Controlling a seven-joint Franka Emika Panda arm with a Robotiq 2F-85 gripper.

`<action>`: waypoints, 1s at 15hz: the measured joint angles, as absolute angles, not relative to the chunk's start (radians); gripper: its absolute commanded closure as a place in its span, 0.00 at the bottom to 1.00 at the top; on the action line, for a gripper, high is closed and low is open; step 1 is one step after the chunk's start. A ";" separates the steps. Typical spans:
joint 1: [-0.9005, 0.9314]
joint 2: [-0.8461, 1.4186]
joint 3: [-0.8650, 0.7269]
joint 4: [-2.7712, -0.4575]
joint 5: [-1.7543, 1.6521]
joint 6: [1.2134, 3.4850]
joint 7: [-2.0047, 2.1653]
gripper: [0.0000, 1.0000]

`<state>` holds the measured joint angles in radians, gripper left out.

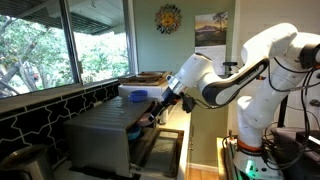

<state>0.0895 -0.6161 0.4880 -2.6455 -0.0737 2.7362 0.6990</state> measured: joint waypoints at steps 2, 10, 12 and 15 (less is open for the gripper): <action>0.147 -0.668 0.433 -2.648 -0.065 2.641 0.625 0.00; 0.230 -0.839 0.340 -2.652 -0.008 2.504 0.403 0.00; 0.248 -0.873 0.318 -2.652 0.006 2.490 0.356 0.00; 0.262 -0.919 0.298 -2.652 0.019 2.469 0.312 0.00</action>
<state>0.2616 -0.9193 0.2982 -2.6523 0.0186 2.4691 0.3124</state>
